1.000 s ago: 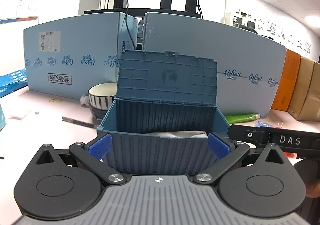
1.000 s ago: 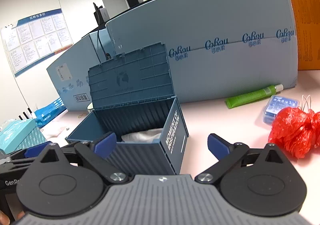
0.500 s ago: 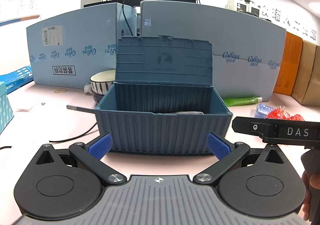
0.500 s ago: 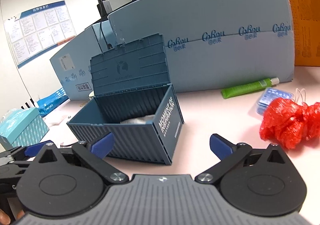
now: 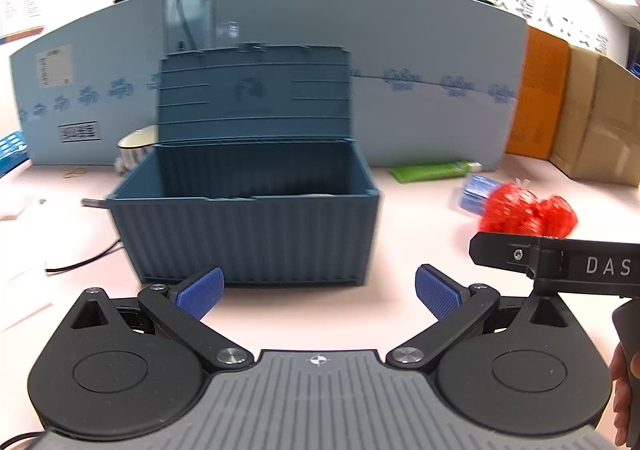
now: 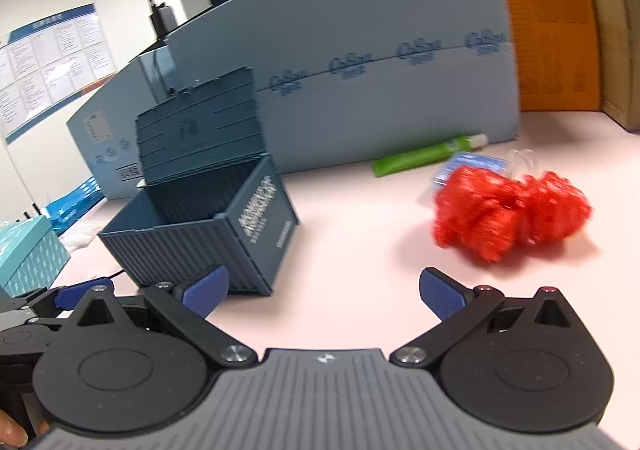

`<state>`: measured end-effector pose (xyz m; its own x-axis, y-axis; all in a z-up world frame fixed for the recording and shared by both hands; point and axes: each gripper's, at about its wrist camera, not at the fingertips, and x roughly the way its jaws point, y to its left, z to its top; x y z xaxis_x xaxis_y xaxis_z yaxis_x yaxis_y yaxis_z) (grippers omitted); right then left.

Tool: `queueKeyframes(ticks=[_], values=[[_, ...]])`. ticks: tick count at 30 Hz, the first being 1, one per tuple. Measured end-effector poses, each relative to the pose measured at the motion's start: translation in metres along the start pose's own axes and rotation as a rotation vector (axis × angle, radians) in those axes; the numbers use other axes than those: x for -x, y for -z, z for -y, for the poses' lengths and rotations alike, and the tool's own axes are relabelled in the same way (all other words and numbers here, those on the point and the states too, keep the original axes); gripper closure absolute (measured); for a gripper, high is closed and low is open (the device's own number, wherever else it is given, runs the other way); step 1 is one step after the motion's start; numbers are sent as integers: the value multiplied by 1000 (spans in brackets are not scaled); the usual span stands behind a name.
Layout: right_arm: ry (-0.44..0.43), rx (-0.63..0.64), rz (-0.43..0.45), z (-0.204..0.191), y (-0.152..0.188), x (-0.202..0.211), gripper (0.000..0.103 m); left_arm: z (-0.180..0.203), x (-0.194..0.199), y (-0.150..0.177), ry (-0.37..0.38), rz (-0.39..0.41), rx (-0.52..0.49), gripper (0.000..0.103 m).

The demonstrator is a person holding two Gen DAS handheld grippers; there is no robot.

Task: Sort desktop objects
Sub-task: 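Move both open tools toward the red plastic bag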

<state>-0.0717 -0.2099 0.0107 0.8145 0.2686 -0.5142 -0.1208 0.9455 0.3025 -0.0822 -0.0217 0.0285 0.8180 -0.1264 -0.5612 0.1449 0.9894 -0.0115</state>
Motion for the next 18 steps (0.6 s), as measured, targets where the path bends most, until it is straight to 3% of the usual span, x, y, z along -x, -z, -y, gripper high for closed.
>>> queueKeyframes(ticks=[18], values=[[101,-88,-20,47,19,29,0,57,-11,12,97,-65,-83,1]])
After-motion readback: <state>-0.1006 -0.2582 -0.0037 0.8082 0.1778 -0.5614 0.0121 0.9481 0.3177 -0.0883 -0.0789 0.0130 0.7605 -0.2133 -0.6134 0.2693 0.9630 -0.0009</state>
